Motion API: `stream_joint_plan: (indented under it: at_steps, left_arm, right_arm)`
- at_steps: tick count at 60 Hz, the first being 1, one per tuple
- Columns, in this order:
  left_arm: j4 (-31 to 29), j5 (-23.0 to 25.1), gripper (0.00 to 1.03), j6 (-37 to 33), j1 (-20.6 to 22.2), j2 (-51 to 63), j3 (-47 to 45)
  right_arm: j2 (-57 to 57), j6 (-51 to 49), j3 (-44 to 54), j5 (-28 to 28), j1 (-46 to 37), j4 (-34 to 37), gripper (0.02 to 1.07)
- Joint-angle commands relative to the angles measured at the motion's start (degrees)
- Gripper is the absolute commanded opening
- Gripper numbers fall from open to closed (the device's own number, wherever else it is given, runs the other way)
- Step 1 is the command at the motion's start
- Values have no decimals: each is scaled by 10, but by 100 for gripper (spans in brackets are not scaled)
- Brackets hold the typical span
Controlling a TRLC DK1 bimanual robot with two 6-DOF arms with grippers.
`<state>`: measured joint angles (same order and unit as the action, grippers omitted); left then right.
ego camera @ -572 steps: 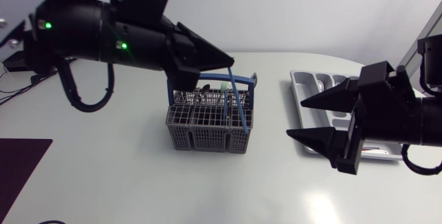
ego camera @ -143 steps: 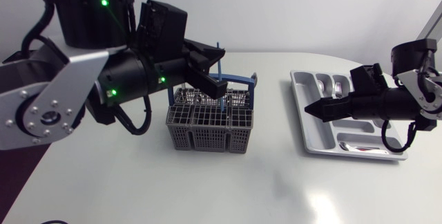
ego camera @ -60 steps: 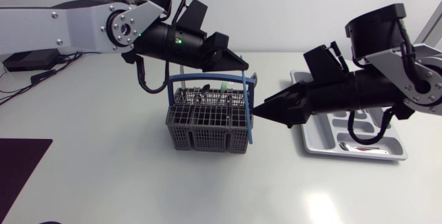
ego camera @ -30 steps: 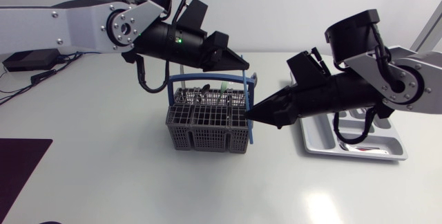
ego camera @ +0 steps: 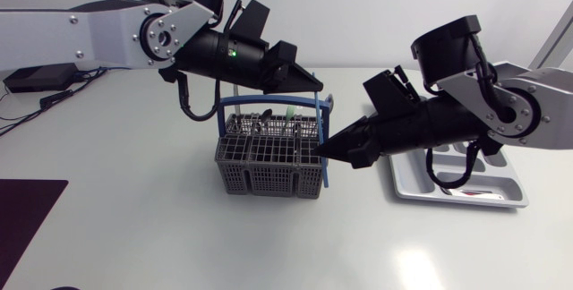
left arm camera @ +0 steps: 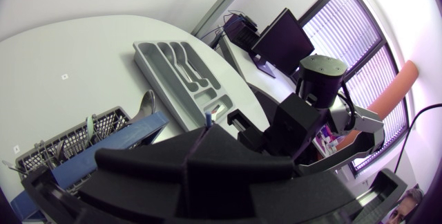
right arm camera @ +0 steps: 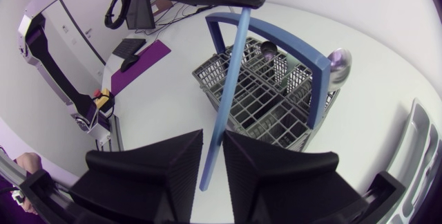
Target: Unload the cutlery basket into the drawer organizer.
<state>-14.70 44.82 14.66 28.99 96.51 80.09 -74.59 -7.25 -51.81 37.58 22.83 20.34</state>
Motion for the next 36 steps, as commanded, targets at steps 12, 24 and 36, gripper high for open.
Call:
stream_joint_plan:
  at_steps: [12, 24, 36]
  left_arm:
    - [8, 9, 14, 15, -6, 8, 10]
    - [14, 9, 37, 17, -13, -2, 13]
    - [43, 10, 92, 45, -55, -62, 45]
  right_arm:
    - [-4, 8, -2, -1, 4, -1, 10]
    - [8, 2, 2, 2, 7, 13, 9]
    - [37, -19, 5, 2, -1, 54, 9]
